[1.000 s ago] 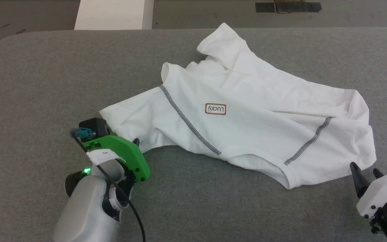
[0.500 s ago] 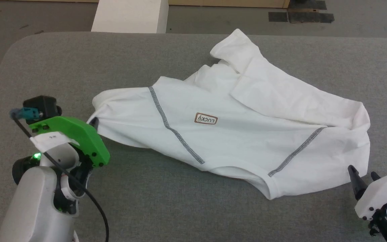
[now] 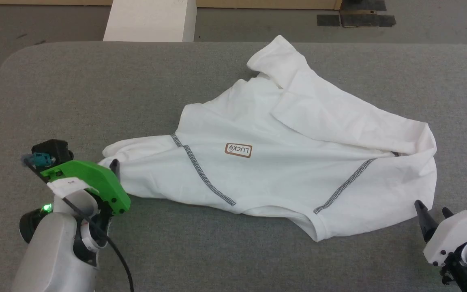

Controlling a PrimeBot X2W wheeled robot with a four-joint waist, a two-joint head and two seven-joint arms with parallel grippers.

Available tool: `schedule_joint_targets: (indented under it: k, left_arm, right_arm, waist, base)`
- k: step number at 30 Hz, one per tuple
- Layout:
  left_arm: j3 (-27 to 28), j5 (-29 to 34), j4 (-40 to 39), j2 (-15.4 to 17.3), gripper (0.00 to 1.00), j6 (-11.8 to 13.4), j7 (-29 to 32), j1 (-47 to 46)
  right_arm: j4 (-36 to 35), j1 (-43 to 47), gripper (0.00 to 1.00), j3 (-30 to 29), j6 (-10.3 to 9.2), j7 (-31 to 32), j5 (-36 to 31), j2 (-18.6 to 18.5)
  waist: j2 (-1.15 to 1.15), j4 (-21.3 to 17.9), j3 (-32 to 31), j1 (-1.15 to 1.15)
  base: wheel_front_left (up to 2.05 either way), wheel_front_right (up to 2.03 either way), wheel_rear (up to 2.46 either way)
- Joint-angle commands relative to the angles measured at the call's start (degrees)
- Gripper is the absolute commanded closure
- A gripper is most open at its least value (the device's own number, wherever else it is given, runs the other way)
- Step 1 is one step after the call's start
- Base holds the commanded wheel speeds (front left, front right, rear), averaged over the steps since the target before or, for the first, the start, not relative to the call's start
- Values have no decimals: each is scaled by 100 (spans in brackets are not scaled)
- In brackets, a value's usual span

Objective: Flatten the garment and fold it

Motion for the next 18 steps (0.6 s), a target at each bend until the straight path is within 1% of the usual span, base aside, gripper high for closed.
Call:
schedule_joint_targets:
  k: [1, 5, 6, 7, 9, 10, 11, 14, 16, 18]
  left_arm:
    - [76, -10, -5, -31, 0, -81, -206, -67]
    - [290, -82, -354, -87, 0, -248, -886, 64]
    - [283, -3, -485, -39, 0, -329, -1095, 128]
    - [308, 29, -673, -47, 0, -455, -1432, 207]
    - [290, 248, -882, -8, 0, -560, -1981, 425]
    - [300, 288, -966, -47, 0, -606, -2254, 518]
    - [273, 397, -1023, -55, 0, -661, -2559, 634]
    - [120, 633, -975, -115, 0, -795, -3189, 883]
    - [23, 705, -915, -205, 0, -852, -3477, 941]
    - [-62, 760, -849, -287, 0, -875, -3635, 965]
  right_arm:
    - [15, -33, 0, 16, -9, -29, -22, 4]
    - [-134, -18, 0, 130, -9, -23, -65, 4]
    - [-201, -23, 0, 176, -9, -10, -78, 4]
    - [-300, -34, 0, 243, -9, 13, -83, 1]
    - [-496, -64, 0, 417, -9, 78, -104, -36]
    - [-582, -90, 0, 520, -9, 116, -106, -67]
    - [-675, -130, 0, 654, -9, 167, -105, -113]
    - [-817, -335, 0, 1158, -9, 443, -90, -298]
    - [-800, -575, 0, 1518, -9, 650, -137, -477]
    - [-676, -922, 0, 1865, -9, 879, -176, -595]
  waist:
    - [52, -1, -59, 0]
    - [52, -8, -167, 0]
    - [52, -4, -185, 0]
    - [52, 12, -197, 0]
    - [52, 56, -220, 0]
    - [52, 80, -218, 0]
    - [52, 117, -215, 0]
    - [52, 219, -184, 0]
    - [52, 288, -146, 0]
    - [52, 340, -100, 0]
  base:
    - [0, 0, 0]
    - [0, 0, 0]
    - [0, 0, 0]
    - [0, 0, 0]
    - [0, 0, 0]
    - [0, 0, 0]
    - [0, 0, 0]
    - [0, 0, 0]
    - [0, 0, 0]
    - [0, 0, 0]
